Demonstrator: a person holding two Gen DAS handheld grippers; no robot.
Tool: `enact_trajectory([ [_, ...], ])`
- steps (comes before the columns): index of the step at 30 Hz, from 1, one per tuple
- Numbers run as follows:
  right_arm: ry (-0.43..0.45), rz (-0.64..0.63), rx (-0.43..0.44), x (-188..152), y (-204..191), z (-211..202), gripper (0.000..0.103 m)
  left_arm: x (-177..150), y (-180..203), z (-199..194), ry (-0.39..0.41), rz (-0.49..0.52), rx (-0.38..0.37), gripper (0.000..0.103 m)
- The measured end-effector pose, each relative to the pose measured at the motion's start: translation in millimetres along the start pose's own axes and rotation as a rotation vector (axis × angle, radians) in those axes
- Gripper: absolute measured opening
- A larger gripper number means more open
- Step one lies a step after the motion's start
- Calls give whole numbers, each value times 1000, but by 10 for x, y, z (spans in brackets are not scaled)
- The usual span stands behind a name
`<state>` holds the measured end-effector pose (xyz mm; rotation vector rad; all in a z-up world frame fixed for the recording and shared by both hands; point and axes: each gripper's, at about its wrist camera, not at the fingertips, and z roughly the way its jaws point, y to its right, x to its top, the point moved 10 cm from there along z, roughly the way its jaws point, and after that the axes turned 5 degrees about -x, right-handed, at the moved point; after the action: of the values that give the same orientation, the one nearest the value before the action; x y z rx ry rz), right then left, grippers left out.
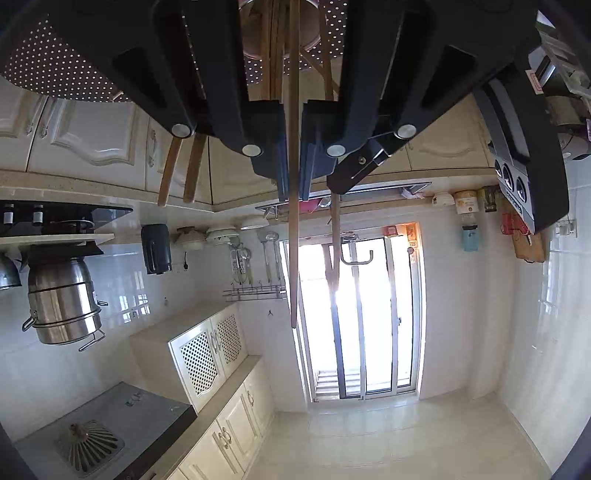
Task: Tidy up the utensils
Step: 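Carry both upright chopsticks above the pink cup and lower them in, then open the left tool into the cup while the right tool releases its chopstick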
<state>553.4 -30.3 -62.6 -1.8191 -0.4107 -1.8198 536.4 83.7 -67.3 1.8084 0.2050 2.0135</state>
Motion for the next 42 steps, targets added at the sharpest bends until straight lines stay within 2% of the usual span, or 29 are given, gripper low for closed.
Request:
enact_trajectory([
  [4, 10, 5, -1, -70, 51, 24, 6, -62, -22, 48, 7, 25, 20, 6],
  [17, -79, -28, 19, -324, 2, -17, 6, -396, -37, -79, -99, 56, 4, 6],
  [19, -110, -35, 30, -362, -17, -38, 6, -444, -10, -126, -125, 73, 1, 6],
  [30, -212, -121, -46, -613, 28, -301, 6, -749, 22, -346, -304, 149, 17, 7],
  [32, -232, -131, -59, -660, 48, -343, 6, -756, 30, -384, -331, 155, 12, 12],
  [33, -246, -129, -70, -687, 68, -351, 7, -764, 30, -401, -343, 154, 14, 27],
  [34, -255, -126, -84, -707, 94, -364, 7, -772, 27, -421, -351, 153, 18, 36],
  [37, -269, -124, -104, -743, 109, -417, 8, -780, 27, -480, -379, 150, 24, 42],
  [42, -264, -107, -142, -700, 135, -536, 27, -777, -20, -569, -422, 113, 38, 56],
])
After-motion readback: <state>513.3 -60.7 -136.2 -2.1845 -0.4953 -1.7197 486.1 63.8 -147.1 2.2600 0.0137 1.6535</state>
